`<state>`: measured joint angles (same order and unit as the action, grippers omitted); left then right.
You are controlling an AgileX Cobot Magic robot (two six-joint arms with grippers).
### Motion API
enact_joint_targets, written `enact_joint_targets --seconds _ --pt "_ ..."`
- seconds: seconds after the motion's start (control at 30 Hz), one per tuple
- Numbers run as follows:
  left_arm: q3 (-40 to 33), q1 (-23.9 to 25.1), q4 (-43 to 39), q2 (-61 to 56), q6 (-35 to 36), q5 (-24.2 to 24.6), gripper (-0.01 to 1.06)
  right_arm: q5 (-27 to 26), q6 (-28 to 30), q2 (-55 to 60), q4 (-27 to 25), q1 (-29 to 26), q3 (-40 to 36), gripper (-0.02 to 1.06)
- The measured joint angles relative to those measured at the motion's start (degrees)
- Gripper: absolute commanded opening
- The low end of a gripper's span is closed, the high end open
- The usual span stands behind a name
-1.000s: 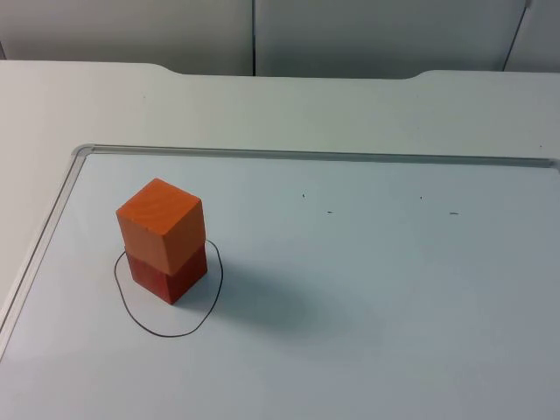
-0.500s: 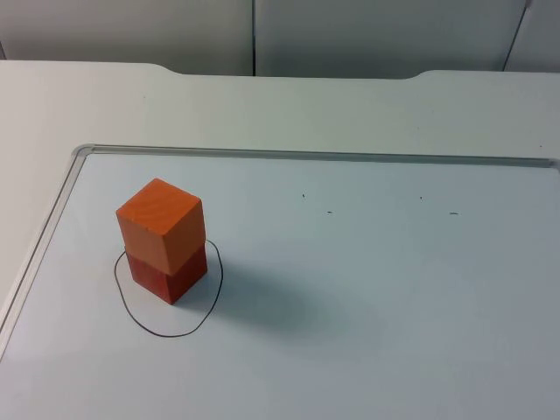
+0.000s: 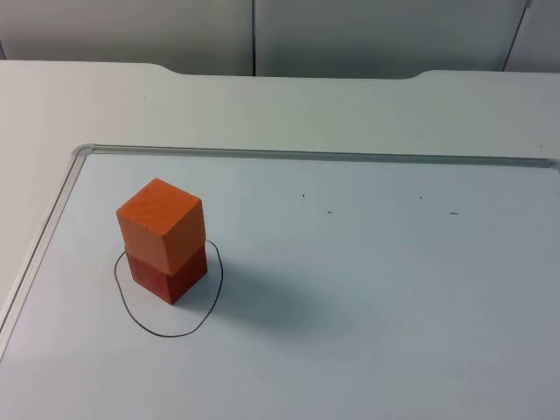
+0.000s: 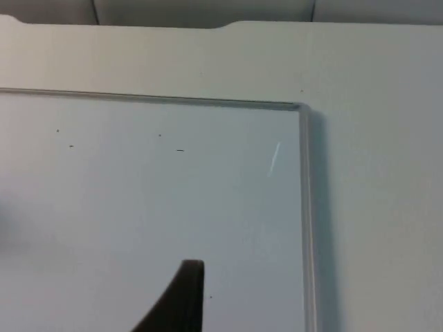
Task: Pick up one cube with the left hand and another cube with the right hand. First place the cube in the right hand at the target position, then stack the cube in the left hand on top.
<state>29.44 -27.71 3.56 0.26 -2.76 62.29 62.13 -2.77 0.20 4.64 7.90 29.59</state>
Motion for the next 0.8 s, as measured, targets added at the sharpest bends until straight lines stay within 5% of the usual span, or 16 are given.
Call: enact_joint_targets --seconds 0.33,0.8 --pt "0.0 3.59 0.0 0.0 0.0 0.0 1.04 0.0 0.0 0.0 0.0 -4.7 0.0 1.05" --pt "0.0 17.65 0.0 0.0 0.0 0.0 1.04 0.0 0.0 0.0 0.0 -4.69 0.0 1.05"
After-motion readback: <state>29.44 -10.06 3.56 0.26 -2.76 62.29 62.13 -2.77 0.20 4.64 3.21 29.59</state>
